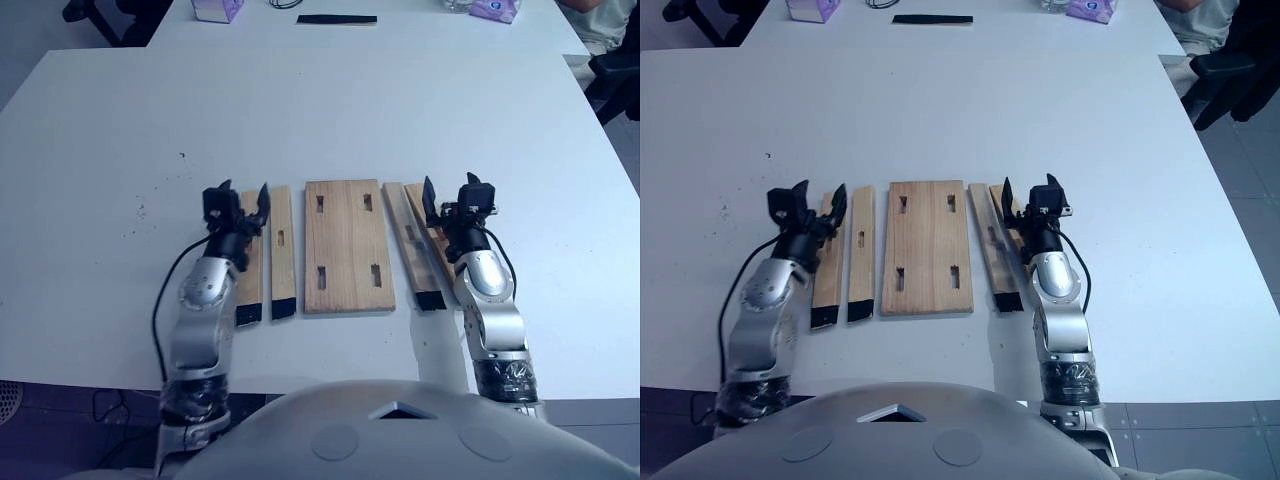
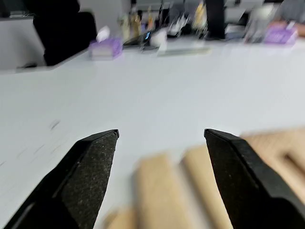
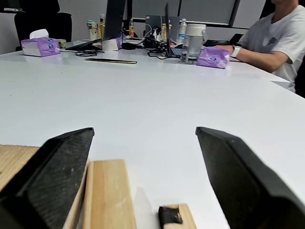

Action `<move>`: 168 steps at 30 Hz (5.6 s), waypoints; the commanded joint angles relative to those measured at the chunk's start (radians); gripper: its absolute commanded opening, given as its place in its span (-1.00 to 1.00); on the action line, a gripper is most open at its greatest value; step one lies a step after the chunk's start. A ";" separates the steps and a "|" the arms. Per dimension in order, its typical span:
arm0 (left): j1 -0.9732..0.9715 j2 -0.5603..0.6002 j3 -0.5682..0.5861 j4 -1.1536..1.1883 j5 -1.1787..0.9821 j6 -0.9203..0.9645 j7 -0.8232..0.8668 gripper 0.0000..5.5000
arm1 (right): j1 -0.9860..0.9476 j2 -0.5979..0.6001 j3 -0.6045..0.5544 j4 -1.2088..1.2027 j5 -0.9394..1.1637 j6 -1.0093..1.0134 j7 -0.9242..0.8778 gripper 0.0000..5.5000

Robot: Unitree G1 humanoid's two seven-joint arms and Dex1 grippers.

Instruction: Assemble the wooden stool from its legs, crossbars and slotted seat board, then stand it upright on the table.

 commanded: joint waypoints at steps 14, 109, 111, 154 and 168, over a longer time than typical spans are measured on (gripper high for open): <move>0.194 0.172 0.048 -0.054 -0.057 0.111 -0.188 0.21 | 0.103 0.048 0.010 -0.047 -0.023 -0.011 -0.057 0.43; -0.344 0.331 -0.138 -0.249 -0.977 0.311 -0.588 -0.53 | -0.464 -0.636 -0.129 -0.354 1.255 0.727 0.874 -0.51; -0.338 0.334 -0.147 -0.249 -0.961 0.304 -0.598 -0.53 | -0.467 -0.637 -0.126 -0.354 1.249 0.724 0.879 -0.52; -0.273 0.304 -0.205 -0.098 -0.587 0.228 -0.486 0.07 | -0.345 -0.830 0.099 0.351 0.299 -0.221 1.457 -0.53; -0.263 0.303 -0.217 -0.107 -0.573 0.222 -0.487 0.07 | -0.457 -0.820 0.099 0.459 0.304 -0.264 1.476 -0.53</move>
